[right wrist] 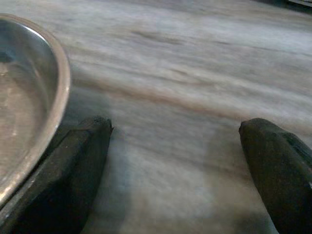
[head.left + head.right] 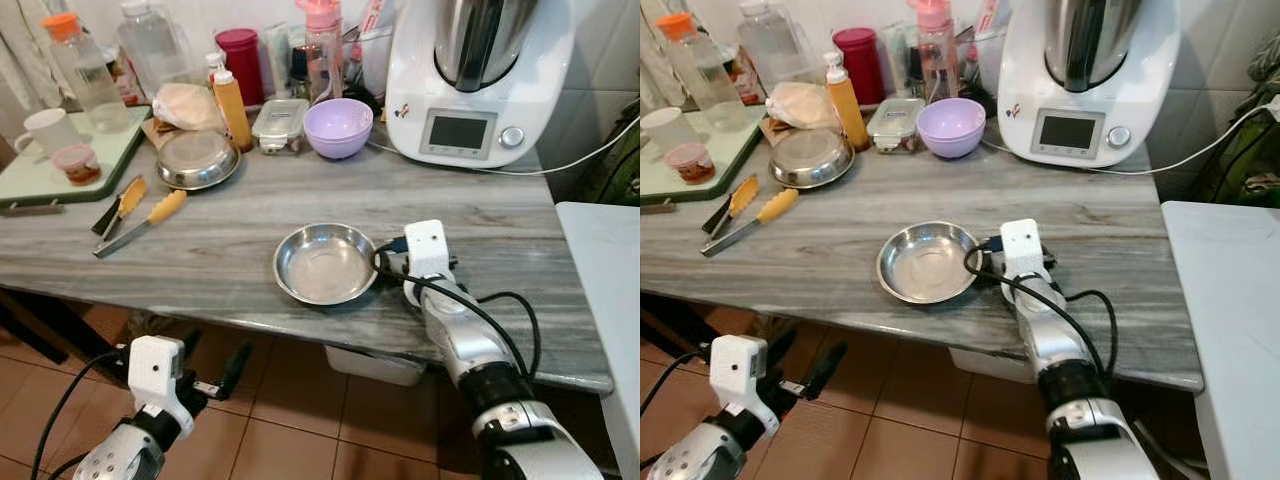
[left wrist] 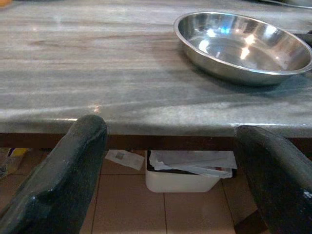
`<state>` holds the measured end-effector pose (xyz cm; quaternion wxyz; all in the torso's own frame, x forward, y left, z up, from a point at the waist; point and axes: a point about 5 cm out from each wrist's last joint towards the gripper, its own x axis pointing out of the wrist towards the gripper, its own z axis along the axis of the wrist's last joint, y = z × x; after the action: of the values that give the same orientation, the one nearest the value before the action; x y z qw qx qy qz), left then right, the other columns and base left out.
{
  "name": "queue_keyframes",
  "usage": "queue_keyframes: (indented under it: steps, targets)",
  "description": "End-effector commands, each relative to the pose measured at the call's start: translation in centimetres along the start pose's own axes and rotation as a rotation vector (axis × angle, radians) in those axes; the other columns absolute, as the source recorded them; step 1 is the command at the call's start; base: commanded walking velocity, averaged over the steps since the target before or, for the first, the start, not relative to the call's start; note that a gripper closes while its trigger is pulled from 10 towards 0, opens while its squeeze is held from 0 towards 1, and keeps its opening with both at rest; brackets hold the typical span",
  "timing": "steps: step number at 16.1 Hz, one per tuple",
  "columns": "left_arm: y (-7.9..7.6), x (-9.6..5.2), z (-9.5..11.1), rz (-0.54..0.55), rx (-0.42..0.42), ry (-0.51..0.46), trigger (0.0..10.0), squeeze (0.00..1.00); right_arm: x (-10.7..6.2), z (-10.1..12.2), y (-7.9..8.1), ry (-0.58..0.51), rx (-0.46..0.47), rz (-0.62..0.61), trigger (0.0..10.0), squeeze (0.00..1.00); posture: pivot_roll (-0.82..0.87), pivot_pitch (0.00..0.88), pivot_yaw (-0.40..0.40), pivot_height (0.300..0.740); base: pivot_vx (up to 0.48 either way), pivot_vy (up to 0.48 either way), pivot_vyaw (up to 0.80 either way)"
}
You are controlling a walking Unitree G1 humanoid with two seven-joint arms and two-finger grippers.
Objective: Setting the table
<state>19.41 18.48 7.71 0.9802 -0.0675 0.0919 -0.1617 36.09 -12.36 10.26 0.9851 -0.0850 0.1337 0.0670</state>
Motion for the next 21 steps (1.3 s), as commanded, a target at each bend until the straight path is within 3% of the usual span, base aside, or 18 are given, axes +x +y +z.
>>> queue_keyframes:
  steps: [1, 7, 11, 12, 13, 17, 21]
  targets:
    - [0.7, -0.6, -0.4, 0.02, 0.008, 0.013, 10.0, 0.0, 0.2, 0.2, 1.3, 0.0, -0.005, 0.054, 10.0, 1.0, -0.08, 0.092, 0.077, 0.74, 0.0, 0.0, 0.0]
    - [1.6, -0.8, -2.2, 0.032, 0.003, 0.034, 10.0, 0.0, 0.4, 0.3, 4.1, -0.014, 0.009, 0.171, 10.0, 1.0, -0.06, 0.074, 0.072, 0.74, 0.0, 0.0, 0.0]
    - [2.5, -0.7, -3.3, 0.028, 0.006, 0.038, 10.0, 0.0, 0.2, -0.2, 4.2, -0.016, 0.009, 0.191, 10.0, 0.98, -0.08, 0.069, 0.074, 0.74, 0.0, 0.0, 0.0]
    - [2.5, -0.7, -3.4, 0.024, 0.006, 0.037, 10.0, 0.0, 0.2, -0.3, 4.0, -0.015, 0.008, 0.189, 10.0, 0.92, -0.09, 0.067, 0.075, 0.74, 0.0, 0.0, 0.0]
    - [2.5, -0.7, -3.4, 0.019, 0.007, 0.031, 10.0, 0.0, 0.0, -0.6, 3.4, -0.014, 0.01, 0.168, 10.0, 0.0, -0.09, 0.062, 0.073, 0.74, 0.0, 0.0, 0.0]
    - [2.5, -0.5, -2.5, -0.015, 0.009, -0.033, 10.0, 0.0, -1.8, -1.0, 0.9, -0.121, -0.021, 0.093, 10.0, 0.0, -0.11, 0.047, 0.061, 0.74, 0.0, 0.0, 0.0]
    - [0.1, 1.6, 2.1, -0.054, 0.0, -0.152, 10.0, 0.0, -4.0, -1.7, -0.5, -0.148, -0.024, 0.103, 10.0, 0.0, -0.15, 0.023, 0.048, 0.74, 0.0, 0.0, 0.0]
